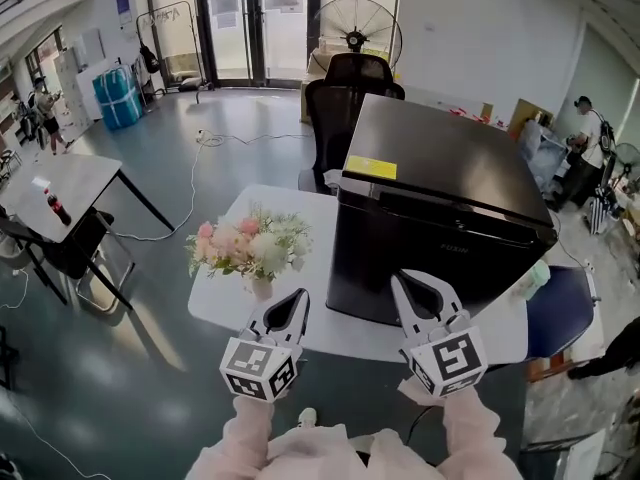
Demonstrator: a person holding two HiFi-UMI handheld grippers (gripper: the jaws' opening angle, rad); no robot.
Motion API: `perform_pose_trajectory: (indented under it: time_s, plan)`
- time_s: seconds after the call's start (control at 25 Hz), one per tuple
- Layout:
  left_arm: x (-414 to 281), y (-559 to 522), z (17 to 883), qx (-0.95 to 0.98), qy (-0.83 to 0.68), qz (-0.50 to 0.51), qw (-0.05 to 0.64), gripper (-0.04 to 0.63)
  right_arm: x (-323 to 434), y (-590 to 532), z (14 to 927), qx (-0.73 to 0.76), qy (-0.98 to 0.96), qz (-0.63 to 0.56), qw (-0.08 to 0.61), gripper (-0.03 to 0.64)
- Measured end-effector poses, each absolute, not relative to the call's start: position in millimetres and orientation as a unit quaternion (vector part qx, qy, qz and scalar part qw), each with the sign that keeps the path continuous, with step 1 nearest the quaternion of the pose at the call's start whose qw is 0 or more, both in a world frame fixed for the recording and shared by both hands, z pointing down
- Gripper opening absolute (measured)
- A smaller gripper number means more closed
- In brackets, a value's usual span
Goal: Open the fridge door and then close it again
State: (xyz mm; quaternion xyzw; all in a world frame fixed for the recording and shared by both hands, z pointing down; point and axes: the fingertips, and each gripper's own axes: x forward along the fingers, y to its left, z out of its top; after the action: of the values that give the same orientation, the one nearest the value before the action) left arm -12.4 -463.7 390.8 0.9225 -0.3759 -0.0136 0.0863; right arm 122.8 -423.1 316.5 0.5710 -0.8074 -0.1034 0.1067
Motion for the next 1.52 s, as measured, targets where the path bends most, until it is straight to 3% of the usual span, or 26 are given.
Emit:
perform_pose_trajectory:
  time_s: [0.44,0.68,1.04,1.52]
  plan:
    - [-2.3,-491.4,358.5,0.940,-0.336,-0.034,0.052,0.011,122.7,-443.0,263.3,0.576,-0.779,-0.190,0.159,0.060]
    - [-0.6,-501.5,345.4,0.946,-0.318,-0.044,0.040,0.011,116.7,-461.1,255.4,0.561,-0.755,-0.231,0.249,0.155]
    - [-6.9,-513.6,337.0,0.952,-0.302,-0.048,0.028,0.011,115.7,-491.4,266.8,0.517,-0.683,-0.274,0.437,0.167]
    - [-12.1,-521.0,348.1,0.955,-0.292,-0.042,0.029,0.011,115.3,-504.6,285.7,0.506,-0.630,-0.244,0.536,0.152]
